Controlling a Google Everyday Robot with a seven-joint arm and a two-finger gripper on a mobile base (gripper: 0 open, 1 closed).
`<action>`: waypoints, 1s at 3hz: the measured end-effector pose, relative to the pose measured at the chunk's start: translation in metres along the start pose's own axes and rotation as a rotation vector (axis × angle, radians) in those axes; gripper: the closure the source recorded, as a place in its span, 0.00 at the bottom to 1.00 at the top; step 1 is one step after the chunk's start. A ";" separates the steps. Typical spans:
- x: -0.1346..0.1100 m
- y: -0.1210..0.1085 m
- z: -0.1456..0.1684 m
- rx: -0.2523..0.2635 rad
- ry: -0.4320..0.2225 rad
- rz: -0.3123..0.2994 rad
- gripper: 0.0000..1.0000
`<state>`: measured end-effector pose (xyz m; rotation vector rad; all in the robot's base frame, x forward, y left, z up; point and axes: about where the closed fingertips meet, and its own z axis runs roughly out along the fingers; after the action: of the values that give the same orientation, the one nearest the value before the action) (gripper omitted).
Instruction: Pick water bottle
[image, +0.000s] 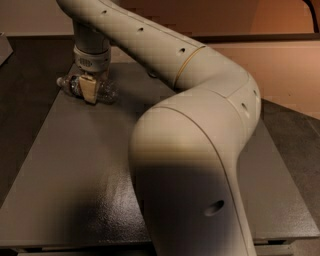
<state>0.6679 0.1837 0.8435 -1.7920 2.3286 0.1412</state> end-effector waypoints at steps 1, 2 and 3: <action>0.004 0.003 -0.016 0.019 -0.020 -0.026 0.90; 0.010 0.010 -0.046 0.044 -0.050 -0.070 1.00; 0.017 0.018 -0.080 0.075 -0.065 -0.124 1.00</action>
Offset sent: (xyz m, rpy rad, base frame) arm -0.0350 -0.0342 0.0843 0.0507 -0.1193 0.1113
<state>0.6390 0.1570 0.9169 -1.8604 2.1432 0.0909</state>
